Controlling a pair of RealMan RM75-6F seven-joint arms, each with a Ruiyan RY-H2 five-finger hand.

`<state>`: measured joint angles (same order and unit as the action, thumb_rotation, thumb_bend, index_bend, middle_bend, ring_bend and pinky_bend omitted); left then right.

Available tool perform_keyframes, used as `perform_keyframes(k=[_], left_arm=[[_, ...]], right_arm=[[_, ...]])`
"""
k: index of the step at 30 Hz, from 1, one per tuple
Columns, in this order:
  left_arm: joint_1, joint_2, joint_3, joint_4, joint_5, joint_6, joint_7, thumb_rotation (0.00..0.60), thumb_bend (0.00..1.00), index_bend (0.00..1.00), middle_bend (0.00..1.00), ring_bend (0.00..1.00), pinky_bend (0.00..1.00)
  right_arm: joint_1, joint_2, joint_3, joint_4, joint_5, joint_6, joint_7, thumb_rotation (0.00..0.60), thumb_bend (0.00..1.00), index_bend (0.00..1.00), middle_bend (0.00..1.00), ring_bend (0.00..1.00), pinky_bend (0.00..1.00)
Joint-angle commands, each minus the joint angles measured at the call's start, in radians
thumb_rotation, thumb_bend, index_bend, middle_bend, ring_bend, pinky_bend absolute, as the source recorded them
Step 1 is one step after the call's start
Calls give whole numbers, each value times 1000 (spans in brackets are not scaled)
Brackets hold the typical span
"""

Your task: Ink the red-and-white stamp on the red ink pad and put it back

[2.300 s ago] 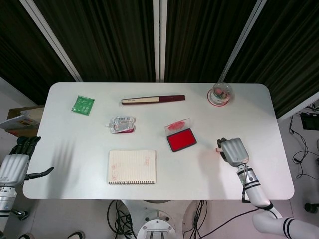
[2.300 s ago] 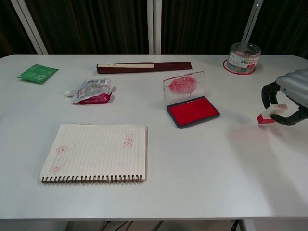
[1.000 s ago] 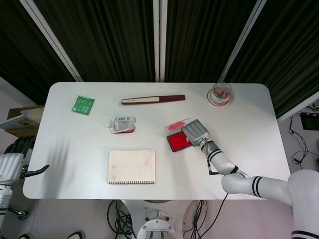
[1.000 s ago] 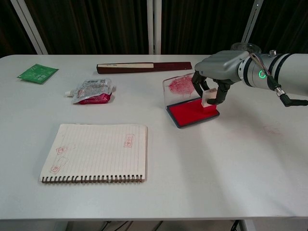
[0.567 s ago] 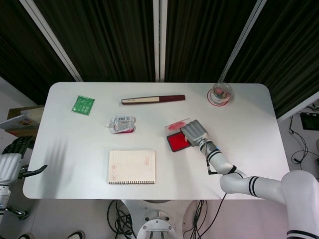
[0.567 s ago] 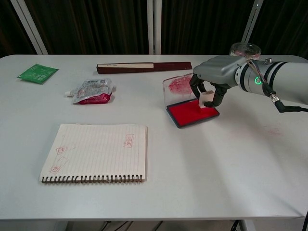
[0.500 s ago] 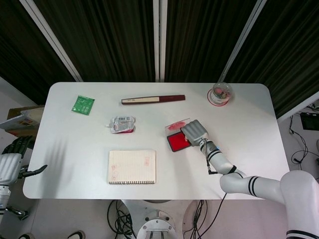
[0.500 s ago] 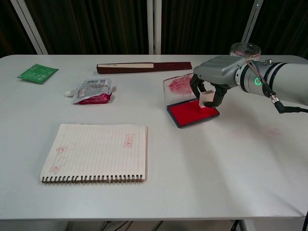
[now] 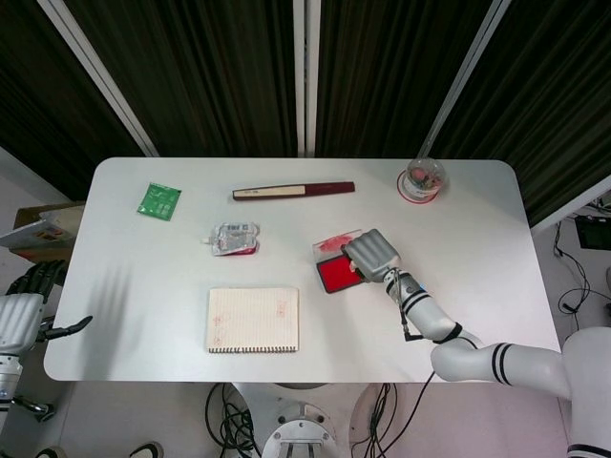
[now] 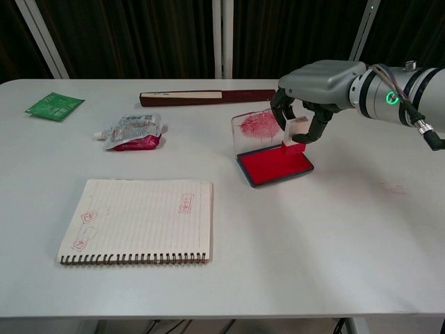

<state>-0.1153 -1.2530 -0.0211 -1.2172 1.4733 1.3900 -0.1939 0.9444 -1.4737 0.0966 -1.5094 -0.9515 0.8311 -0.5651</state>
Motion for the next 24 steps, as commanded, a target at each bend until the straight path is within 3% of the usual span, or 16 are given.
perform_keyframes(k=[1, 5, 11, 24], left_arm=[[0, -2, 1, -3, 0, -1, 3, 253, 85, 1, 81, 79, 193], [-3, -7, 4, -9, 6, -3, 12, 256, 84, 1, 80, 79, 193], [-9, -7, 4, -25, 17, 3, 33, 257, 85, 1, 81, 79, 193], [-7, -12, 5, -30, 23, 15, 47, 259, 85, 1, 80, 79, 193]], right_arm=[[-52, 92, -28, -107, -56, 70, 5, 600, 320, 608, 551, 915, 1000], [-112, 139, -81, -142, -103, 110, 29, 600, 319, 608, 551, 916, 1000], [-189, 147, -139, -100, -177, 141, 95, 600, 320, 608, 551, 915, 1000], [-269, 87, -154, 67, -268, 122, 260, 600, 320, 614, 547, 916, 1000]])
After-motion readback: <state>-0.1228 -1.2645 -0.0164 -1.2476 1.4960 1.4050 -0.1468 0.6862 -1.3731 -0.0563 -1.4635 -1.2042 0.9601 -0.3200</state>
